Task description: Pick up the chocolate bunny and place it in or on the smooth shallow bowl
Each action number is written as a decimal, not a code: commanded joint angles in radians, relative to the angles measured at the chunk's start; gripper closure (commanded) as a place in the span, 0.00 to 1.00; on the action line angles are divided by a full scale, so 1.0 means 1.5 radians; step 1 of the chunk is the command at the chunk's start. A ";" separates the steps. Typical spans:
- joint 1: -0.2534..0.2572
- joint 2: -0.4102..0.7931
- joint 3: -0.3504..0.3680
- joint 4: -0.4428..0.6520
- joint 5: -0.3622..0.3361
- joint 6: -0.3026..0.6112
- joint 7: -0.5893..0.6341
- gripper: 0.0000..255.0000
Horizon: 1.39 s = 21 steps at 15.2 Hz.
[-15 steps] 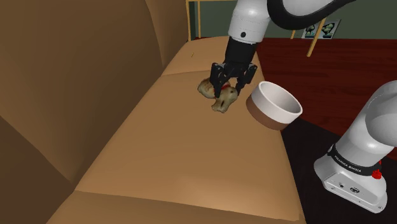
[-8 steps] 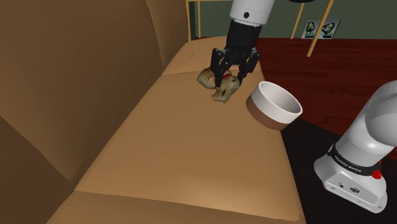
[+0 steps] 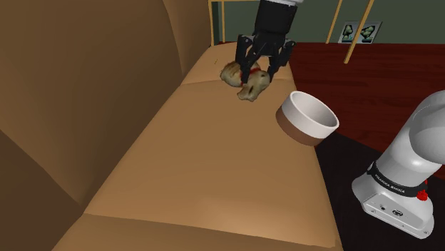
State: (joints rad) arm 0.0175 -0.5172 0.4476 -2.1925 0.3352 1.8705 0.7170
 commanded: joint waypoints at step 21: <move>0.014 -0.353 -0.211 -0.232 -0.048 -0.168 -0.160 1.00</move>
State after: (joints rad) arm 0.0376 -1.0389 0.1306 -2.5245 0.2622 1.6111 0.4784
